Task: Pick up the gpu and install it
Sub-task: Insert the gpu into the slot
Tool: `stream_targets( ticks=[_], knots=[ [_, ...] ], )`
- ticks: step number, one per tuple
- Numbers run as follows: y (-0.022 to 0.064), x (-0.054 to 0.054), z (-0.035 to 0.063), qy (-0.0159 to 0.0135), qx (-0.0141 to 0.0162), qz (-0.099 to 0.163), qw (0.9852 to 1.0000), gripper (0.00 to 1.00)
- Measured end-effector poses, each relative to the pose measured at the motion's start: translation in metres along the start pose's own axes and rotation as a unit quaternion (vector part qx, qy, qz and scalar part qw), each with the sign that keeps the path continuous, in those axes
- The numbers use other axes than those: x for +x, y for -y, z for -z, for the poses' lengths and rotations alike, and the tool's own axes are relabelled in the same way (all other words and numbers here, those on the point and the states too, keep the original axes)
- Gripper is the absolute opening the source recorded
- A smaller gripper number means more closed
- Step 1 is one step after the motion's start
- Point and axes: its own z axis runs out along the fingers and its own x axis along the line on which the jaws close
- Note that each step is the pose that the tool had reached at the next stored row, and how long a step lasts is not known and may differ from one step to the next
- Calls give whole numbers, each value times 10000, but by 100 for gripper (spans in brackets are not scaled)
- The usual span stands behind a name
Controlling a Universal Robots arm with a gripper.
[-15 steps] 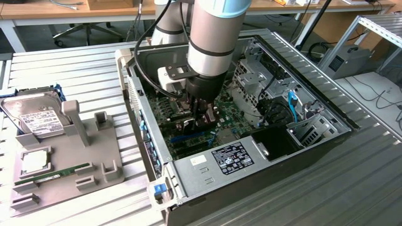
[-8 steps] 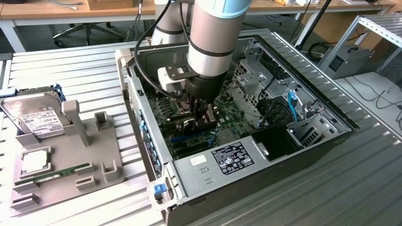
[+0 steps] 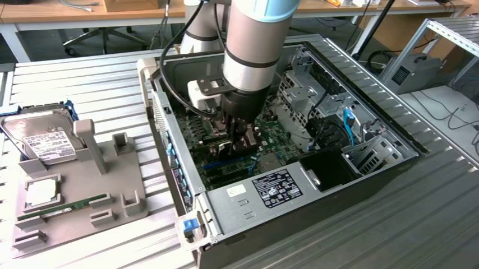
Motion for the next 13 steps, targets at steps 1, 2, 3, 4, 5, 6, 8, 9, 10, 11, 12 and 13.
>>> stream_targets(
  ticks=[1, 2, 3, 4, 5, 6, 8, 9, 10, 11, 12, 13],
  knots=[
    [0, 0, -1, 1, 0, 0, 10000, 27],
    [-2, -2, -2, 2, 1, 0, 10000, 27],
    [-3, -2, -2, 2, 1, 0, 10000, 27],
    [-4, -2, -2, 2, 0, 0, 10000, 27],
    [-10, -3, -1, 1, 0, -1, 10000, 27],
    [-15, -2, -1, 1, 0, -1, 10000, 27],
    [-24, -1, -2, 2, 0, 0, 10000, 27],
    [-25, -1, -2, 1, 0, 0, 10000, 27],
    [-25, -1, -2, 1, 0, 0, 10000, 27],
    [-25, -1, -2, 2, 0, 1, 10000, 27],
    [-25, -1, -2, 1, 0, 0, 10000, 27],
    [-26, -1, -2, 1, 0, 0, 10000, 27]
  ],
)
